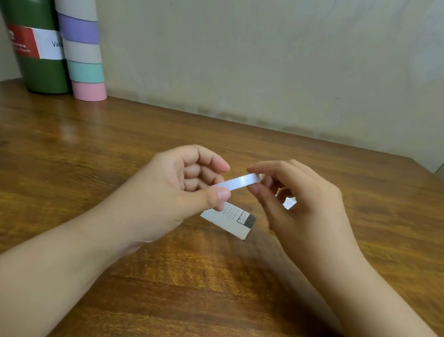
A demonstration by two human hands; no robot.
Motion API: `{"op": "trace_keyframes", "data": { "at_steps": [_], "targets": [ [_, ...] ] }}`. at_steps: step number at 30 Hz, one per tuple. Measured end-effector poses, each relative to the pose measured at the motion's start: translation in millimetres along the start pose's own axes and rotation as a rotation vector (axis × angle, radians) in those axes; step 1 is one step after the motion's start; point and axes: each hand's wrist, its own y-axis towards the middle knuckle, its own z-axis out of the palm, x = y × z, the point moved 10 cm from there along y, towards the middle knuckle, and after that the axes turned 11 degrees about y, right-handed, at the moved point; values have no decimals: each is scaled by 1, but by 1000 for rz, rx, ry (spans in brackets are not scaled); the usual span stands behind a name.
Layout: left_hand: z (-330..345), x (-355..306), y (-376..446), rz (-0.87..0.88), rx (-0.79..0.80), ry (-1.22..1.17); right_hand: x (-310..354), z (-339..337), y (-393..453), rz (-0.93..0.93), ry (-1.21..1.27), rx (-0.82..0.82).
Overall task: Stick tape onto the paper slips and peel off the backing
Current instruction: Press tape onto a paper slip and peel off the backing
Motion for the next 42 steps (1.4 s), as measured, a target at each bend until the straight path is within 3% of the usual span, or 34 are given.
{"op": "trace_keyframes", "data": {
  "at_steps": [6,14,24,30,37,42],
  "targets": [
    [4,-7,-3,18,36,159,-8,-6,0,69,46,-44],
    [1,0,-1,12,-67,160,6,7,-4,71,99,-63],
    [7,1,-5,-7,-41,259,-11,18,-11,325,338,-42],
    [14,0,-6,-10,29,260,-7,14,-10,315,404,-67],
    [8,-2,-6,-7,-15,216,-6,17,-10,330,440,-56],
    [10,1,-6,-13,-16,283,-4,19,-7,193,206,-14]
  ]
}}
